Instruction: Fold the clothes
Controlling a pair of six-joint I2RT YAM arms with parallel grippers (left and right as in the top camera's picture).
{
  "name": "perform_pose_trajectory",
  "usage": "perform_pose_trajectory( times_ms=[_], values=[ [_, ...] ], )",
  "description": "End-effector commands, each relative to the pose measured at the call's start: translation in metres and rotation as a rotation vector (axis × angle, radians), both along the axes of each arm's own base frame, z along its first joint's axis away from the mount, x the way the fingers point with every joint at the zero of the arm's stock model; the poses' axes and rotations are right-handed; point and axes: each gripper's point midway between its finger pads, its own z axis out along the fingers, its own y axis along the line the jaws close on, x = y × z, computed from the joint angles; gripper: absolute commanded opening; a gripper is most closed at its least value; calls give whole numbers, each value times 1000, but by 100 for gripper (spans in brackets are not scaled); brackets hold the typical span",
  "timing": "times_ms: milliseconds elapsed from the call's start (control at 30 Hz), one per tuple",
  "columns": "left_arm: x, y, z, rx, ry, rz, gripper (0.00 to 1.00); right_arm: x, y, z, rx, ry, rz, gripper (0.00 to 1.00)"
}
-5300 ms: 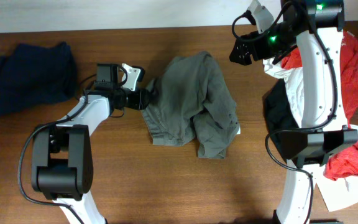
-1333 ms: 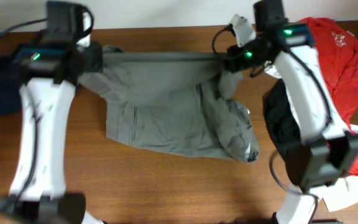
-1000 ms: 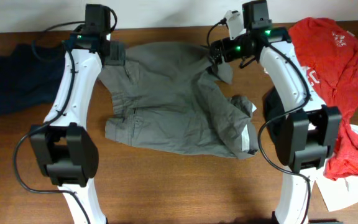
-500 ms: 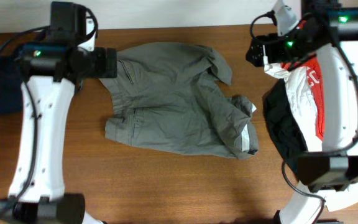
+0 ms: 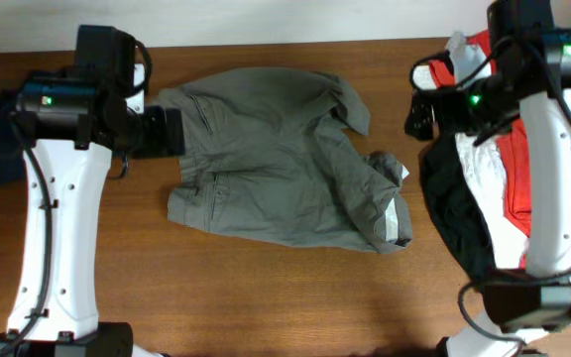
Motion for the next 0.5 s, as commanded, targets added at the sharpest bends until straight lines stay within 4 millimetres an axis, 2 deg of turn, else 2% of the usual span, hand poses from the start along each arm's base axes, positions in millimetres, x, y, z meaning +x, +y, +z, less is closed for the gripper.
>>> perform_pose_trajectory(
  times_ms=[0,100,233,267,400,467],
  values=[
    [-14,-2,-32,-27,98,24,99,-26,-2,-24,-16,107,-9,96],
    [-18,-4,-72,-40,169,38,99,-34,5,-63,-13,199,12,95],
    [-23,-6,-110,-51,216,48,99,-43,27,-102,-23,265,81,94],
    [-28,-5,-127,-48,240,50,99,-50,36,-118,-29,294,112,94],
    [-35,0,-160,-43,268,65,99,-67,52,-157,-41,360,142,94],
    [-32,4,-167,-46,253,70,99,-71,55,-169,-40,371,153,94]
  ],
)
